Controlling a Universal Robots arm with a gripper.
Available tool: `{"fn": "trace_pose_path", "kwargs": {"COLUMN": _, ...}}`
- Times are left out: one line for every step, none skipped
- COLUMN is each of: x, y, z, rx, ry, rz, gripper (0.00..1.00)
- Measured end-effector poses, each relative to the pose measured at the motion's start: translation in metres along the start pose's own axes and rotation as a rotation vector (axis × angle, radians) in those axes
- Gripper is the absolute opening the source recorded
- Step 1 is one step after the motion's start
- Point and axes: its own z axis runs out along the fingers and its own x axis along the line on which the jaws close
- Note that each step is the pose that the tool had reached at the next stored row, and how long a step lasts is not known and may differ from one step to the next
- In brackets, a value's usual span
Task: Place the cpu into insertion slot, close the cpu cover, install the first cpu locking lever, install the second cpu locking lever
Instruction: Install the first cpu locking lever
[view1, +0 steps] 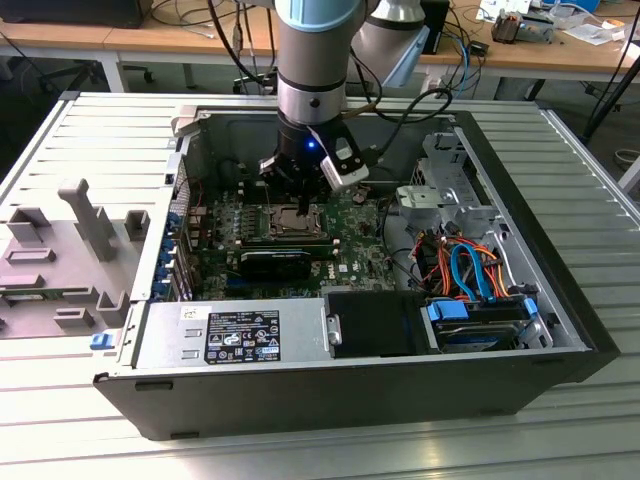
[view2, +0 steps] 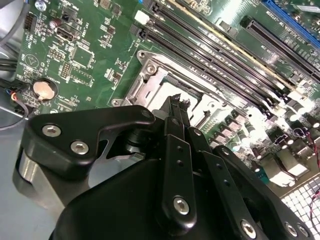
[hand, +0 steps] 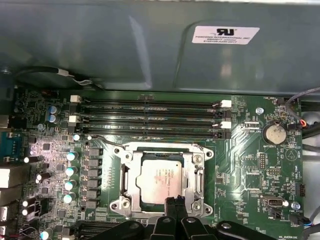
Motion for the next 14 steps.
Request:
{"fn": "trace_pose_path", "kwargs": {"x": 0.0006, "y": 0.0, "z": 0.0, "rx": 0.0, "ry": -0.0001, "rz": 0.0, "gripper": 0.11}}
{"fn": "trace_pose_path", "kwargs": {"x": 0.0014, "y": 0.0, "z": 0.0, "rx": 0.0001, "ry": 0.0001, "rz": 0.0, "gripper": 0.11}}
{"fn": "trace_pose_path", "kwargs": {"x": 0.0031, "y": 0.0, "z": 0.0, "rx": 0.0001, "ry": 0.0, "rz": 0.0, "gripper": 0.11}}
{"fn": "trace_pose_path", "kwargs": {"x": 0.0047, "y": 0.0001, "z": 0.0, "rx": 0.0, "ry": 0.0, "rz": 0.0, "gripper": 0.11}}
{"fn": "trace_pose_path", "kwargs": {"x": 0.0061, "y": 0.0002, "z": 0.0, "rx": 0.0001, "ry": 0.0, "rz": 0.0, "gripper": 0.11}}
{"fn": "trace_pose_path", "kwargs": {"x": 0.0078, "y": 0.0003, "z": 0.0, "rx": 0.0, "ry": 0.0, "rz": 0.0, "gripper": 0.11}}
{"fn": "trace_pose_path", "kwargs": {"x": 0.0094, "y": 0.0003, "z": 0.0, "rx": 0.0001, "ry": 0.0, "rz": 0.0, "gripper": 0.11}}
{"fn": "trace_pose_path", "kwargs": {"x": 0.0133, "y": 0.0005, "z": 0.0001, "rx": 0.0, "ry": -0.0001, "rz": 0.0, "gripper": 0.11}}
{"fn": "trace_pose_path", "kwargs": {"x": 0.0172, "y": 0.0008, "z": 0.0001, "rx": 0.0, "ry": 0.0, "rz": 0.0, "gripper": 0.11}}
{"fn": "trace_pose_path", "kwargs": {"x": 0.0203, "y": 0.0013, "z": 0.0001, "rx": 0.0001, "ry": 0.0, "rz": 0.0, "gripper": 0.11}}
{"fn": "trace_pose_path", "kwargs": {"x": 0.0225, "y": 0.0019, "z": 0.0002, "rx": 0.0, "ry": 0.0, "rz": 0.0, "gripper": 0.11}}
{"fn": "trace_pose_path", "kwargs": {"x": 0.025, "y": 0.0027, "z": 0.0002, "rx": 0.0, "ry": 0.0, "rz": 0.0, "gripper": 0.11}}
{"fn": "trace_pose_path", "kwargs": {"x": 0.0272, "y": 0.0035, "z": 0.0003, "rx": 0.0, "ry": 0.0, "rz": 0.0, "gripper": 0.11}}
{"fn": "trace_pose_path", "kwargs": {"x": 0.0301, "y": 0.0046, "z": 0.0004, "rx": 0.0, "ry": -0.0001, "rz": 0.0, "gripper": 0.11}}
